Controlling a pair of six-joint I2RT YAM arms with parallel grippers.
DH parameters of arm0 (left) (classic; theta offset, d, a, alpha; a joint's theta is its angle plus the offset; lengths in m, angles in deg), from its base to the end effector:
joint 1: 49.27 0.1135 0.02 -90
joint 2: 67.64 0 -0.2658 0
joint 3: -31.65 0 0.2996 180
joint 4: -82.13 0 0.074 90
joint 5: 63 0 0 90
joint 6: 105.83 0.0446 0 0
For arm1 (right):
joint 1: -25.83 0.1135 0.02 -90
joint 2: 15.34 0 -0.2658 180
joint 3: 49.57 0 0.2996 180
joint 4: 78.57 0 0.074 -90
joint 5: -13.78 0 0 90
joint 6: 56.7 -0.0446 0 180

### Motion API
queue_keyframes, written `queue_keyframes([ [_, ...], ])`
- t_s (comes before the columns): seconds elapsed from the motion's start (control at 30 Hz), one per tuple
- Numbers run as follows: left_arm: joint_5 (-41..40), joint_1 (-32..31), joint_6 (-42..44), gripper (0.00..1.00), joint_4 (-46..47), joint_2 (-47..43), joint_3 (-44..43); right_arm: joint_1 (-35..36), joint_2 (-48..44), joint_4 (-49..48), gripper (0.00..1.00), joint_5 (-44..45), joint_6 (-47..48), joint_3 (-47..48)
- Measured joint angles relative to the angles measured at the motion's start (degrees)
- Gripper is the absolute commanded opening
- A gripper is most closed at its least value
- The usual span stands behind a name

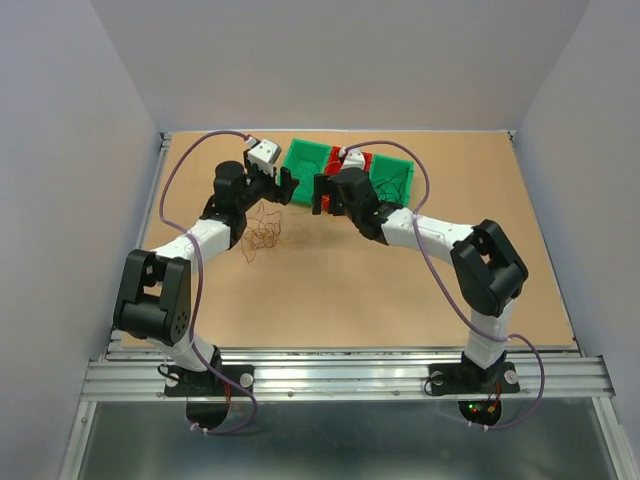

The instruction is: Untangle the cables

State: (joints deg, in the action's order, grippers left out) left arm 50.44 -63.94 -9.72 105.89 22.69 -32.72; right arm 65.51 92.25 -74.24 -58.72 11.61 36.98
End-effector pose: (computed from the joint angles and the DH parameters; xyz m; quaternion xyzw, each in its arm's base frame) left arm 0.3880 -0.1199 0.2437 0.2658 0.6686 -0.1966 0.6661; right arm 0.3820 0.2995 0.2094 -0.0503 0.8377 0.1591 0.5200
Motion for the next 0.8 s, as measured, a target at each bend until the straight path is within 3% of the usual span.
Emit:
queue_keyframes([
  [0.3, -0.6, 0.7, -0.7, 0.82, 2.3, -0.9, 0.7, 2.2, 1.6, 0.8, 1.0, 5.3, -5.1, 0.0],
  [0.8, -0.1, 0.7, -1.1, 0.82, 2.6, -0.9, 0.7, 4.2, 16.4, 1.8, 1.0, 17.6, -13.4, 6.8],
])
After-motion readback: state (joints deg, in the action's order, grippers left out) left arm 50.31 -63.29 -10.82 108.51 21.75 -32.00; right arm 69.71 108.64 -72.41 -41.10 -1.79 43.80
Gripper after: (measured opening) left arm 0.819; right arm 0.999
